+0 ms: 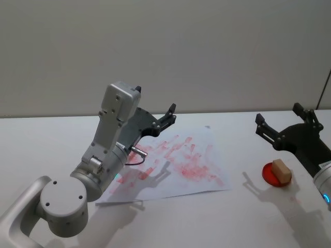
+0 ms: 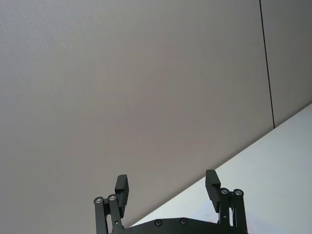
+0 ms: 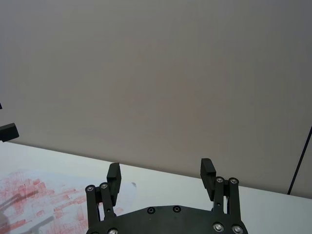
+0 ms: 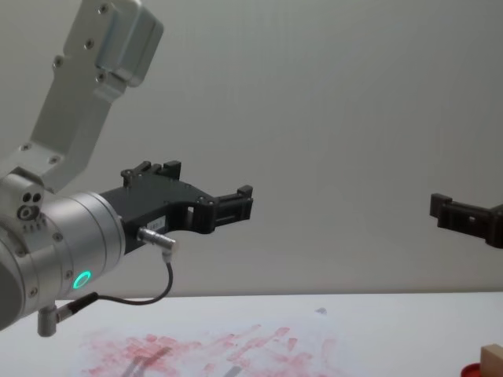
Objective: Use the one hand to pick up the stamp and affix it onto the A4 paper.
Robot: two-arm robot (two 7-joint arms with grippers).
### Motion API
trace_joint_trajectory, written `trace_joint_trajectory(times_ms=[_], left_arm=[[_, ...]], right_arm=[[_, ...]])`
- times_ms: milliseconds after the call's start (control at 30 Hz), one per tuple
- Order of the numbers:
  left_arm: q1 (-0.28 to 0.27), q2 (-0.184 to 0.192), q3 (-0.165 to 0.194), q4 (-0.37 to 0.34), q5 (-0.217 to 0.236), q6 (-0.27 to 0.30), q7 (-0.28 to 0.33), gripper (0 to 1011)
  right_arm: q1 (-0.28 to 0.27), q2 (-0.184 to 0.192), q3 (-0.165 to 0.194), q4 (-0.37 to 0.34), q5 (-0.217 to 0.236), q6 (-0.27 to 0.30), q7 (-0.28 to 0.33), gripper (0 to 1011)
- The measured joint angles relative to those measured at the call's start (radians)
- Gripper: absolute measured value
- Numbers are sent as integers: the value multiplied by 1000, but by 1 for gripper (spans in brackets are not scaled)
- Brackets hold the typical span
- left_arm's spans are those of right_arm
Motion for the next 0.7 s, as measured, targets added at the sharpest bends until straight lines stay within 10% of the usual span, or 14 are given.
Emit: trace_joint_trajectory(times_ms=[700], left_arm=[[0,0,0,0,0,0,0,1001]], right_arm=[[-29,16,7,-26,13,29,-15,1001]])
